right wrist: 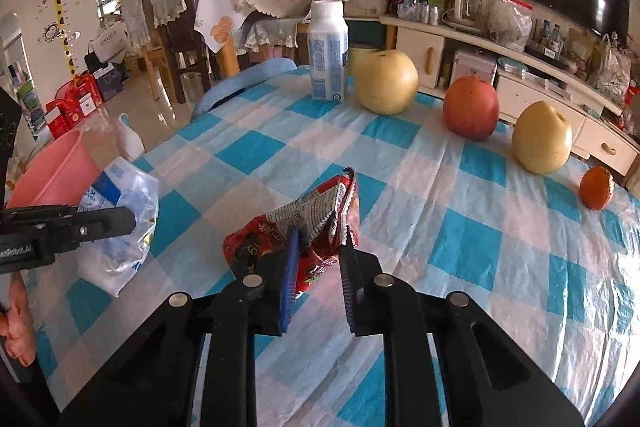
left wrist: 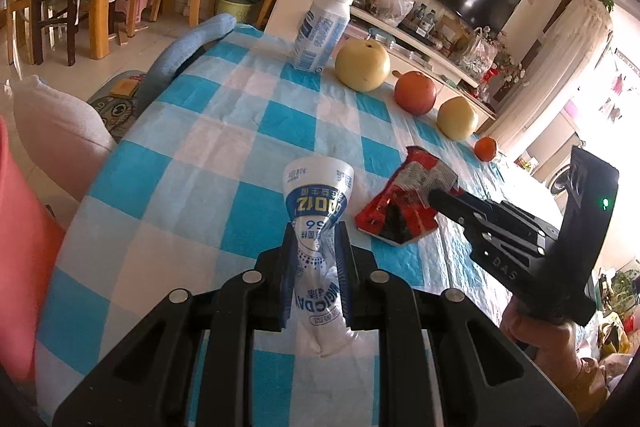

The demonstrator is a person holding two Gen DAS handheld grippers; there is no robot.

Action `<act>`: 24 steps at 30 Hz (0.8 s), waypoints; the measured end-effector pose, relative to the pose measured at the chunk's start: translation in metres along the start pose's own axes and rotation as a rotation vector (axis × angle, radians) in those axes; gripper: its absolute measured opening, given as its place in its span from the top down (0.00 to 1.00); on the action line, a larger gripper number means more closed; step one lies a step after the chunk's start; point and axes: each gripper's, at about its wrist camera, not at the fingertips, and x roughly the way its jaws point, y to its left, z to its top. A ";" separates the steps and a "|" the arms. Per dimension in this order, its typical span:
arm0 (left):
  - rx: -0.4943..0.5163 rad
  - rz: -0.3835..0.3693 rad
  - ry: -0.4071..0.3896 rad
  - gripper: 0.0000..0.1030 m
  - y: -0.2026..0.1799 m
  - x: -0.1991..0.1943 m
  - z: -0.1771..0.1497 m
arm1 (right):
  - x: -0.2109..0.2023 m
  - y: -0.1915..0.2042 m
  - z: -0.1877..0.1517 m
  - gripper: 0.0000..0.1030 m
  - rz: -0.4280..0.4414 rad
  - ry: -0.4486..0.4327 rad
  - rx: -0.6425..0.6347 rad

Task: Collect trash
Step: 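Grasp the red snack bag with the right tool while the left holds the bottle, then carry the bottle and red bag to the pink bucket and open both tools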

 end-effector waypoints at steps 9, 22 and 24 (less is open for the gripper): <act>-0.005 -0.010 -0.037 0.80 0.008 -0.018 0.001 | -0.025 0.011 -0.002 0.83 -0.045 -0.044 0.020; -0.031 -0.044 -0.101 0.80 0.024 -0.044 0.006 | -0.070 0.061 0.007 0.84 -0.017 -0.134 -0.002; -0.037 -0.050 -0.119 0.80 0.027 -0.052 0.008 | -0.078 0.072 0.012 0.84 0.000 -0.151 -0.006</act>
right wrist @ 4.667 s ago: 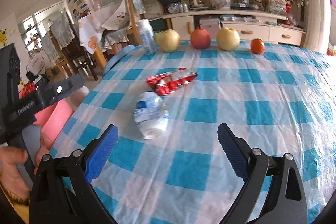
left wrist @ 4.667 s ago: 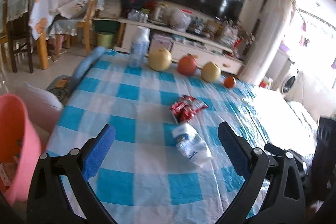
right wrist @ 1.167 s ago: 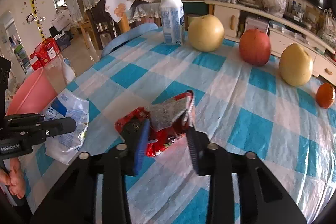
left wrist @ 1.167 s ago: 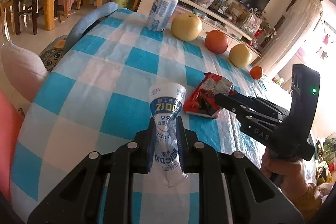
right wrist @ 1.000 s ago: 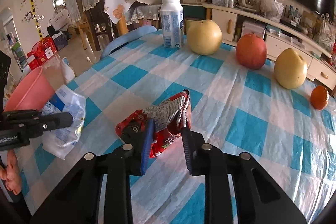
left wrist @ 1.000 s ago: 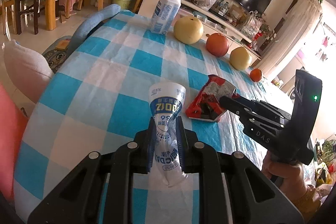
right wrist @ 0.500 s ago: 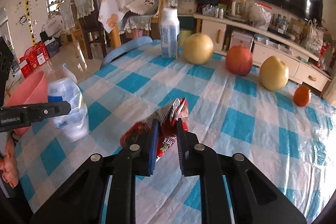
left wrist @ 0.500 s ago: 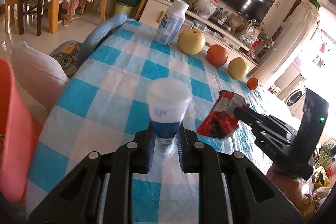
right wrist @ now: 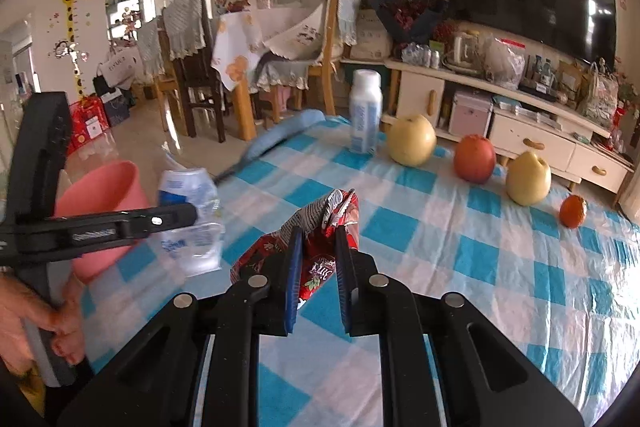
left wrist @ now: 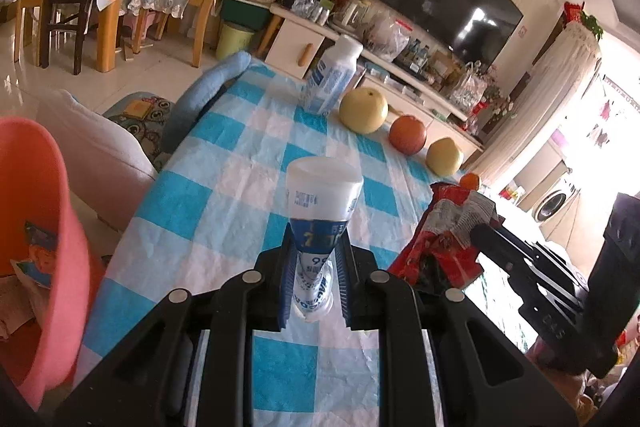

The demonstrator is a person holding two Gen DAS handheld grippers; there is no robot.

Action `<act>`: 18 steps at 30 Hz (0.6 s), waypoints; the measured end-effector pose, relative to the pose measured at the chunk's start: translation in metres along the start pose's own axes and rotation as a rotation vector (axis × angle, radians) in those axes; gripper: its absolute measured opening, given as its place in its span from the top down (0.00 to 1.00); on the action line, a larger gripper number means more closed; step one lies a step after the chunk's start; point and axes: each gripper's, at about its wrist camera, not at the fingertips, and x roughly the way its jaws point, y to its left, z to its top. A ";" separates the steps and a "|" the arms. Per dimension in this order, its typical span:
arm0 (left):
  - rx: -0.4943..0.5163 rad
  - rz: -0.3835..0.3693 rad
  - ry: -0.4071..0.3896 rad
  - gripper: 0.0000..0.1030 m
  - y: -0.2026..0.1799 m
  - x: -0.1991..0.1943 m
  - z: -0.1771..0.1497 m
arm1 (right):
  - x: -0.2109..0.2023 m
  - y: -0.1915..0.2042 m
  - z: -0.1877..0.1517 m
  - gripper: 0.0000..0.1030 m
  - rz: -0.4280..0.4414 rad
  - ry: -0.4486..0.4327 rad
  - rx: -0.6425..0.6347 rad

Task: Collect trash
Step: 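Carry the bottle and red bag to the pink bucket and open both tools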

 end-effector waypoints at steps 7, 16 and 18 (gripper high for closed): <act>-0.042 -0.002 -0.088 0.80 0.020 -0.036 0.011 | -0.017 0.045 0.023 0.84 0.073 -0.058 -0.027; -0.171 0.130 -0.244 0.80 0.095 -0.100 0.021 | -0.002 0.148 0.050 0.84 0.224 -0.068 -0.155; -0.211 0.171 -0.271 0.80 0.115 -0.113 0.022 | 0.005 0.170 0.053 0.84 0.252 -0.062 -0.183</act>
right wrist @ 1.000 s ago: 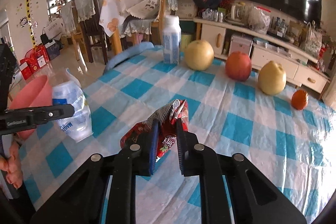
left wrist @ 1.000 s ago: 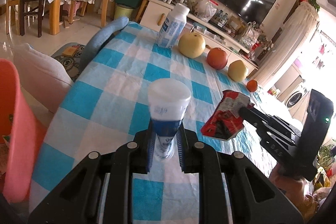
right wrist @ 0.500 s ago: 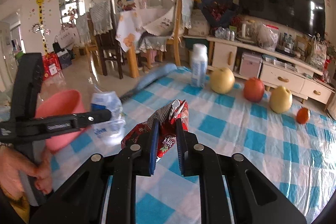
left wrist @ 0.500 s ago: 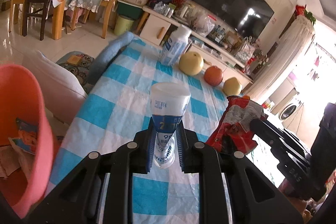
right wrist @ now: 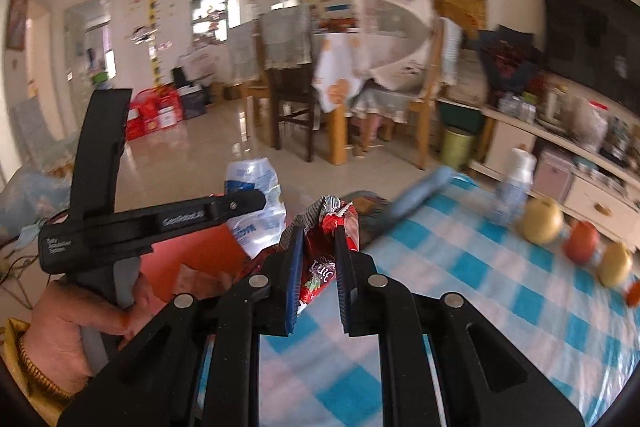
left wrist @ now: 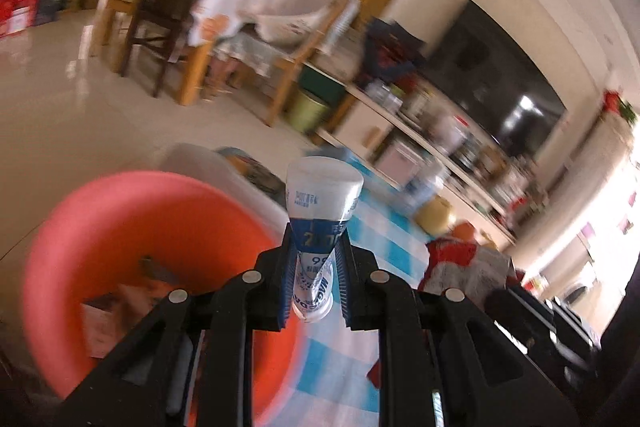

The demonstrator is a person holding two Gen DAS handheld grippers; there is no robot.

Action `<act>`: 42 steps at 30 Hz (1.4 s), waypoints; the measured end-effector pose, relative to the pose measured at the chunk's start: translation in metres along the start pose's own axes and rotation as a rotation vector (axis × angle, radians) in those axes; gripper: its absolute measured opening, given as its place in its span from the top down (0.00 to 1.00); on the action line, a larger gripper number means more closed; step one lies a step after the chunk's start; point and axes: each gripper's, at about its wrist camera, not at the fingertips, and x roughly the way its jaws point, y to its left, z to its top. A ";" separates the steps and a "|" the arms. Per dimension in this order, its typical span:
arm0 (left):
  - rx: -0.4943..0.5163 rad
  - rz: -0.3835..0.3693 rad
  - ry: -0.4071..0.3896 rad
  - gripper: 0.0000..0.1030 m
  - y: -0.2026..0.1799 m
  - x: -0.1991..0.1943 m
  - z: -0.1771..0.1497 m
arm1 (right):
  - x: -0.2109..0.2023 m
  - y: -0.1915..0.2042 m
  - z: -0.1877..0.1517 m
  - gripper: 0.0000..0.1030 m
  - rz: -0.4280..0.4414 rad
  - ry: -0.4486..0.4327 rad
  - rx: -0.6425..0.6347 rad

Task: Collect trash

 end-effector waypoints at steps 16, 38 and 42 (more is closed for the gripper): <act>-0.107 0.190 -0.026 0.13 0.061 -0.008 0.015 | 0.073 0.046 -0.017 0.18 -0.006 0.107 0.069; 0.175 0.170 -0.096 0.04 -0.020 -0.010 -0.003 | -0.008 -0.018 -0.065 0.10 -0.251 0.141 0.170; 0.232 0.136 -0.077 0.04 -0.041 -0.006 -0.015 | -0.025 -0.026 -0.072 0.09 -0.288 0.135 0.175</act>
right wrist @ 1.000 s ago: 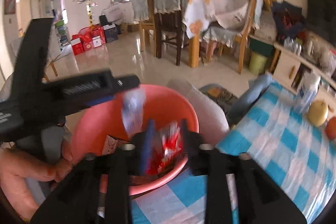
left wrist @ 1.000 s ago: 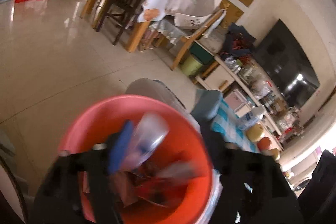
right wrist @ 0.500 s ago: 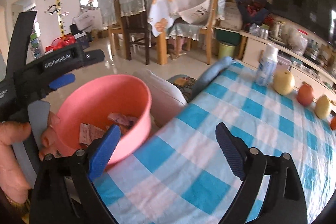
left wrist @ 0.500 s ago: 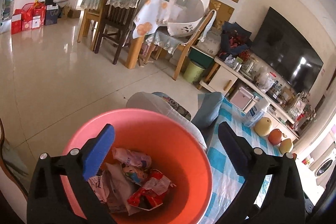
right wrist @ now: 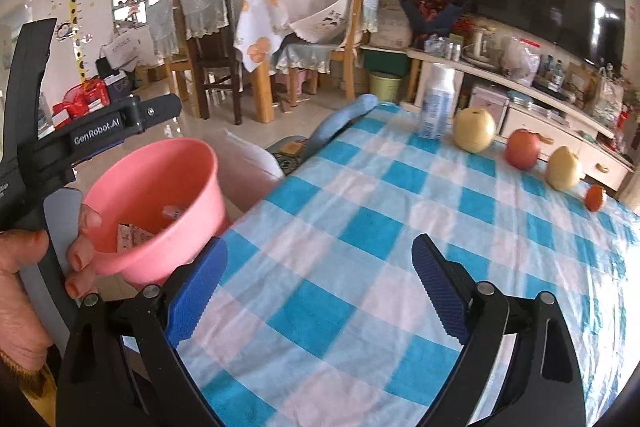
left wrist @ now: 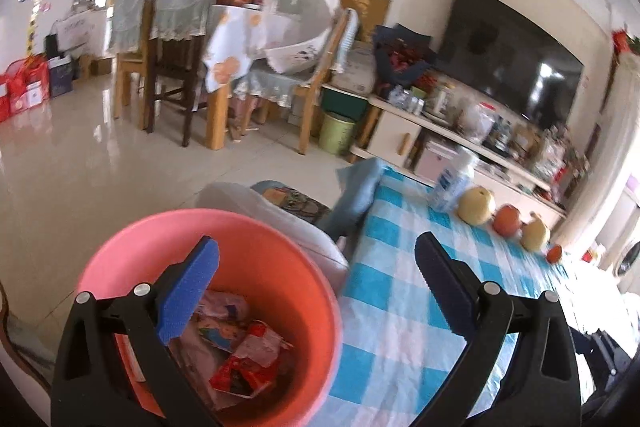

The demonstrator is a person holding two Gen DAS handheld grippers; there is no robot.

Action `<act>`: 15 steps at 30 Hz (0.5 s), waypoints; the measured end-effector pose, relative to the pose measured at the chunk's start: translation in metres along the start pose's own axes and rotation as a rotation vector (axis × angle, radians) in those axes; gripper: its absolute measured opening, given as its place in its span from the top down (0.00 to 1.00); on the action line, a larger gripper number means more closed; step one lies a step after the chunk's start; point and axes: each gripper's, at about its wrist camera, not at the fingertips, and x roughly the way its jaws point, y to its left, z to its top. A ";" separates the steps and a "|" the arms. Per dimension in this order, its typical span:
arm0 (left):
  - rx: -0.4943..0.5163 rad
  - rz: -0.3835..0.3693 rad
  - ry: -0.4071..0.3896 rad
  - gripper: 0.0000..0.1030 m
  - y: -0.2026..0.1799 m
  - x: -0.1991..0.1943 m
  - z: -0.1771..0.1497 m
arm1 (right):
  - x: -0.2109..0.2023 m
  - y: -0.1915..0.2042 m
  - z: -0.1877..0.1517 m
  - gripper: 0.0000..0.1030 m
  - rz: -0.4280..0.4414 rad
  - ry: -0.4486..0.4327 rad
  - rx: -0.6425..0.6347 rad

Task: Collect trash

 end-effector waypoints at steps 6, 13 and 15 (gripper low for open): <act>0.061 -0.011 -0.005 0.04 -0.033 -0.002 -0.008 | -0.017 -0.026 -0.012 0.09 -0.047 -0.008 0.041; 0.071 -0.056 -0.006 0.04 -0.062 -0.004 -0.016 | -0.036 -0.058 -0.023 0.08 -0.097 -0.025 0.088; 0.084 -0.068 -0.006 0.04 -0.073 -0.005 -0.019 | -0.040 -0.066 -0.025 0.08 -0.114 -0.032 0.099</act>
